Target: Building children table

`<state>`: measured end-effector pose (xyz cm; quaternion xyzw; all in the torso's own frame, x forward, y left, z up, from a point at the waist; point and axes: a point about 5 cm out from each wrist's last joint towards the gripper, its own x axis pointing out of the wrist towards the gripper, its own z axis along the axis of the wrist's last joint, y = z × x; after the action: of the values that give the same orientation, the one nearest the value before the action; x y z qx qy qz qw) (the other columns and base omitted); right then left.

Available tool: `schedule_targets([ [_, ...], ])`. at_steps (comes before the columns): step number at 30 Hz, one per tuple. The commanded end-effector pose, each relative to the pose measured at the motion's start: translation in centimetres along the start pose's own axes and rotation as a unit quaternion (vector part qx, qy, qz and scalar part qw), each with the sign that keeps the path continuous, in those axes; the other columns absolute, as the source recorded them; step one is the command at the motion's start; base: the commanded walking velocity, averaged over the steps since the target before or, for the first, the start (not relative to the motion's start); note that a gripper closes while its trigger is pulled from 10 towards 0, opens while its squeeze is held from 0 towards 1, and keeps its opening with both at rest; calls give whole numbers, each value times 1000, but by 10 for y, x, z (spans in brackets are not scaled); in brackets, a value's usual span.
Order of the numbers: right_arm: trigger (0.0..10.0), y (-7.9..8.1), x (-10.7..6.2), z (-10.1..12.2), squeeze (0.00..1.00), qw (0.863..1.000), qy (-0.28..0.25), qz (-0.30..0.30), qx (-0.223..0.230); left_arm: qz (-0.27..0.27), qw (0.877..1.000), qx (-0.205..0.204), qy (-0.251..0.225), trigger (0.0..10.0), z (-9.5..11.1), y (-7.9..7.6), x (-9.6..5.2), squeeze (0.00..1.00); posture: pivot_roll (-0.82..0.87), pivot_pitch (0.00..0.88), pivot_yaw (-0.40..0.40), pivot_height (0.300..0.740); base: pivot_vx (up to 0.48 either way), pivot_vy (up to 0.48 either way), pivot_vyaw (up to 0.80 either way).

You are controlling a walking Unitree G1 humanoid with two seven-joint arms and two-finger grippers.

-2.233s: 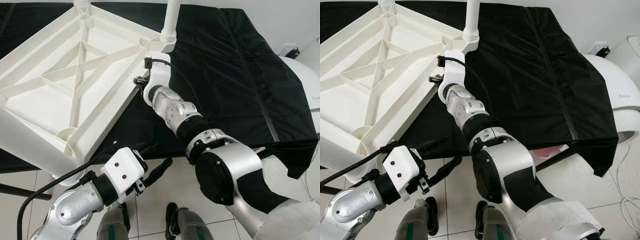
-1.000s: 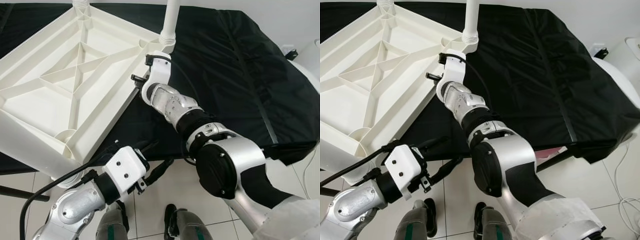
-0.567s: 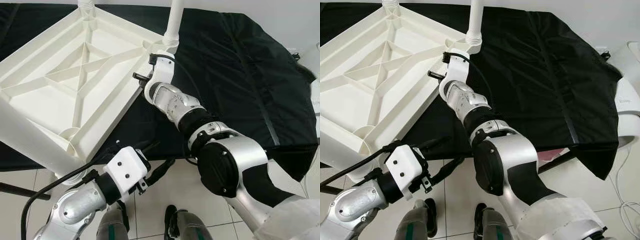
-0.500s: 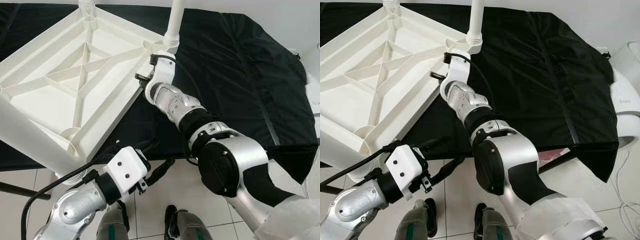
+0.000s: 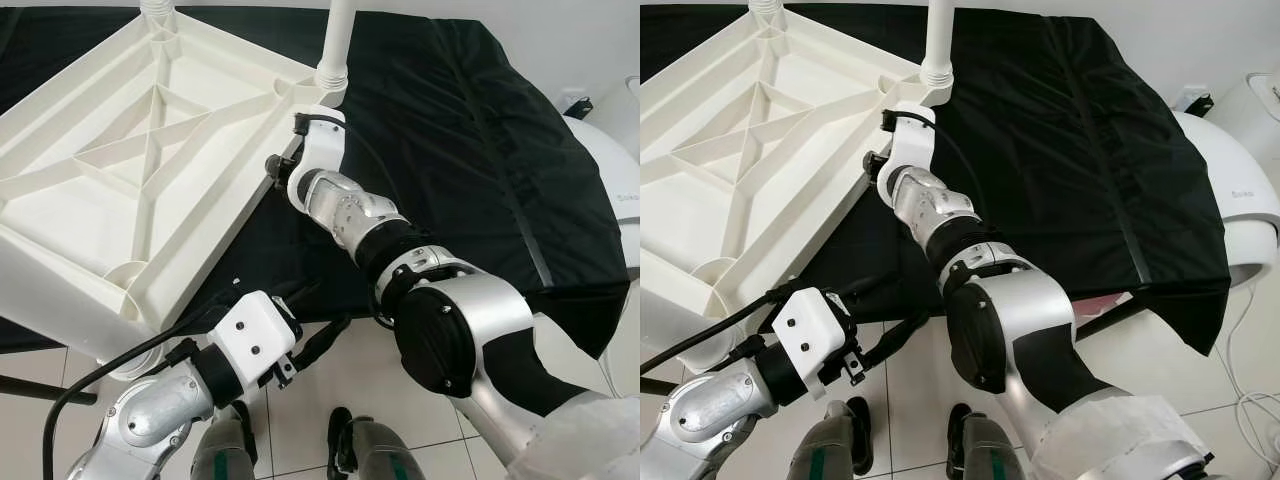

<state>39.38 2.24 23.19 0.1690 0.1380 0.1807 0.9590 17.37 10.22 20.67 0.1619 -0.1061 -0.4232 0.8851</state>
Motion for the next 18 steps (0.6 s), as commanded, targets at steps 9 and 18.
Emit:
schedule_targets([
  [9, 10000, 8, 1, -21, 0, 999, 36, 27, -2, 15, 1000, -4, -8, 10000, 6, -3, -1, 0, 113, 274, -108, 740, 0, 0, 0],
  [18, 10000, 16, 0, -9, 0, 999, 3, 42, -31, 17, 1000, -5, -10, 10000, 6, -5, 0, 0, 119, 274, -120, 740, 0, 0, 0],
])
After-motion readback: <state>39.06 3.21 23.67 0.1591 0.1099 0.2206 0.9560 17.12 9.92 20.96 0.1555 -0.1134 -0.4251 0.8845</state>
